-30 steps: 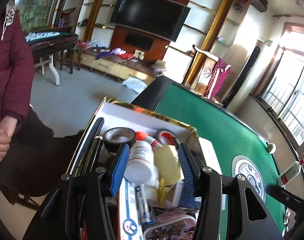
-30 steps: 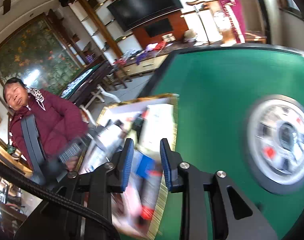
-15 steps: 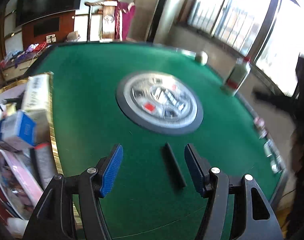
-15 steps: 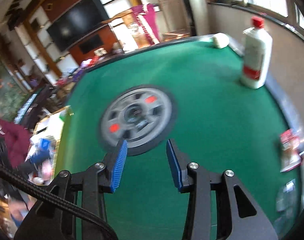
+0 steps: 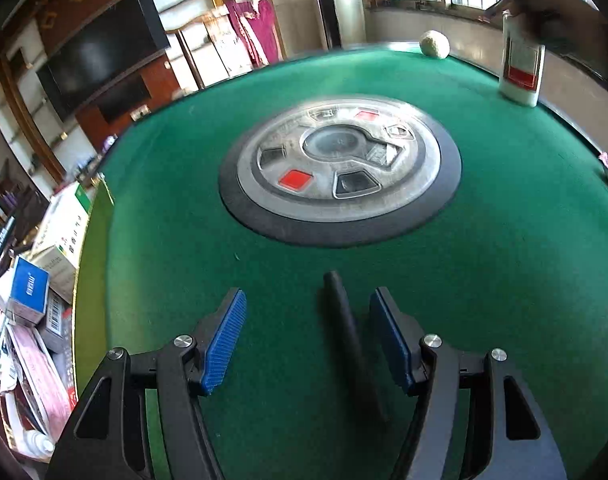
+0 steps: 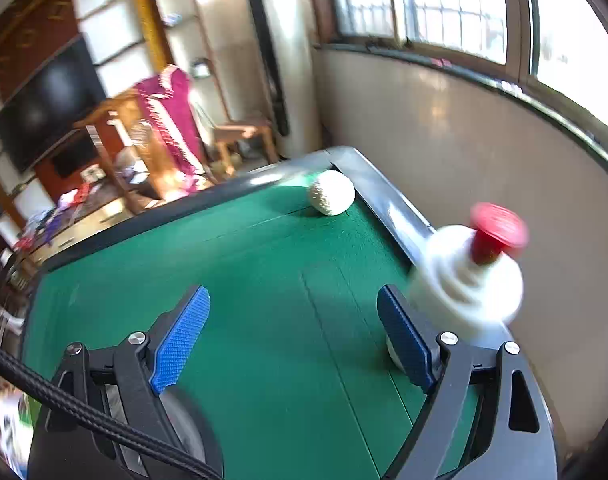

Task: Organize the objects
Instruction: 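Move both grippers back over the table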

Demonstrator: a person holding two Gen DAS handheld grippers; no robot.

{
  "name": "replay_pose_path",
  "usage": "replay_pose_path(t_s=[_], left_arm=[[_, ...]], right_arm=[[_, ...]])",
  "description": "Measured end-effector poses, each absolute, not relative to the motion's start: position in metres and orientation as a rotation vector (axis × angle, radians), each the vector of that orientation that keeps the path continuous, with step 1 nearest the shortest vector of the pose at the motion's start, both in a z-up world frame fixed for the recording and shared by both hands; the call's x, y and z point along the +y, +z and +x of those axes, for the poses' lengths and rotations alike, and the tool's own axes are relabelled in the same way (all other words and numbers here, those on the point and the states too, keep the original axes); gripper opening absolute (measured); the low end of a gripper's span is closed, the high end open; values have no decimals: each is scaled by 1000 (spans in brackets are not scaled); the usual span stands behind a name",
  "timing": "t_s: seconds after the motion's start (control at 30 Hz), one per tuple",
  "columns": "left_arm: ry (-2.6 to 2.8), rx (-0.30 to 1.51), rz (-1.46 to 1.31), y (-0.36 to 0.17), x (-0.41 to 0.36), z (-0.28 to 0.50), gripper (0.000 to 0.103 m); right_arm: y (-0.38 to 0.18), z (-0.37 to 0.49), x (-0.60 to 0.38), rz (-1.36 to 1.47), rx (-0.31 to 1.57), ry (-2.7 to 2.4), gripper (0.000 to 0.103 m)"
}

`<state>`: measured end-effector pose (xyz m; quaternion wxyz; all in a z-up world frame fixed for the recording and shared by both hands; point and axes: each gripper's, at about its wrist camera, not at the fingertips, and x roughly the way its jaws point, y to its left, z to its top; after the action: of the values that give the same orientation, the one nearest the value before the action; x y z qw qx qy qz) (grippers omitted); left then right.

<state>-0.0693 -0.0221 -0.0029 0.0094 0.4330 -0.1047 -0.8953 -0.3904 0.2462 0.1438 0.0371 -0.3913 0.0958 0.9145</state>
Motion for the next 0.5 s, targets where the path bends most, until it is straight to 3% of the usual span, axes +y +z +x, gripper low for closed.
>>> replay_pose_path(t_s=[0.13, 0.33, 0.5], left_arm=[[-2767, -314, 1312, -4, -27, -75, 78], [-2779, -42, 1423, -11, -54, -83, 90], [-2773, -10, 1452, -13, -58, -84, 95]], right_arm=[[123, -440, 224, -1108, 0, 2749, 86], [74, -473, 182, -1157, -269, 2694, 86], [75, -460, 189, -1099, -219, 2707, 85]])
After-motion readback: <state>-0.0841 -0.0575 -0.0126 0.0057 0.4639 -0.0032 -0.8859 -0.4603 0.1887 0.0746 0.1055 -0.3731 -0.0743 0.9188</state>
